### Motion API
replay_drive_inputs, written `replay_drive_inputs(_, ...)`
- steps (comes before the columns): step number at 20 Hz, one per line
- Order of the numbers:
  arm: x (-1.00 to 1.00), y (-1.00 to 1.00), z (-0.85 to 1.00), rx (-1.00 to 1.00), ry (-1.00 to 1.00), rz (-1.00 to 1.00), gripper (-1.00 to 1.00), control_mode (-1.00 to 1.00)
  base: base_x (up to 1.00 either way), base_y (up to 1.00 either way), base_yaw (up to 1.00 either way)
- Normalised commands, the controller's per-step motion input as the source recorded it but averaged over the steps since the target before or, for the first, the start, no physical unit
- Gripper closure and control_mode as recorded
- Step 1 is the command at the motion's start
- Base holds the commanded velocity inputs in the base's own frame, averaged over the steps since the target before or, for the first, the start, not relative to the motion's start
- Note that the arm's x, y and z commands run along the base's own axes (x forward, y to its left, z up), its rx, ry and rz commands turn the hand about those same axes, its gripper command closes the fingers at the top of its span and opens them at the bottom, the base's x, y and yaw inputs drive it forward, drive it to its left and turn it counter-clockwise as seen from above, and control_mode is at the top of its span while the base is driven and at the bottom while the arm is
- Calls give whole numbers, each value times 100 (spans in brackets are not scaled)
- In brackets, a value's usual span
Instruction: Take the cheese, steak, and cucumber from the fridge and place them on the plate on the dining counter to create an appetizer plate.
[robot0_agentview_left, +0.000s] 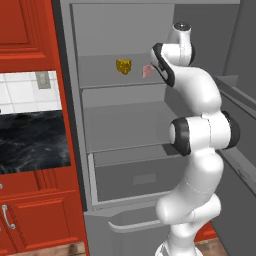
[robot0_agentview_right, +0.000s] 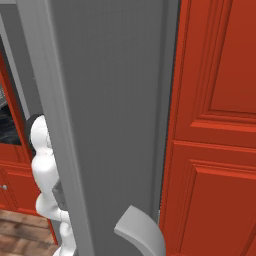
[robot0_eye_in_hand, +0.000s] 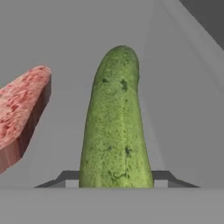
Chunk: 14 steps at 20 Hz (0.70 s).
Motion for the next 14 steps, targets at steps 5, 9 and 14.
replay_drive_inputs(5,-60,48,13,3,-16,0,100,-100,0,0,0)
replay_drive_inputs(9,-68,52,11,1,-12,0,100,-100,0,0,0)
replay_drive_inputs(14,-98,28,6,0,-17,0,100,-100,0,0,0)
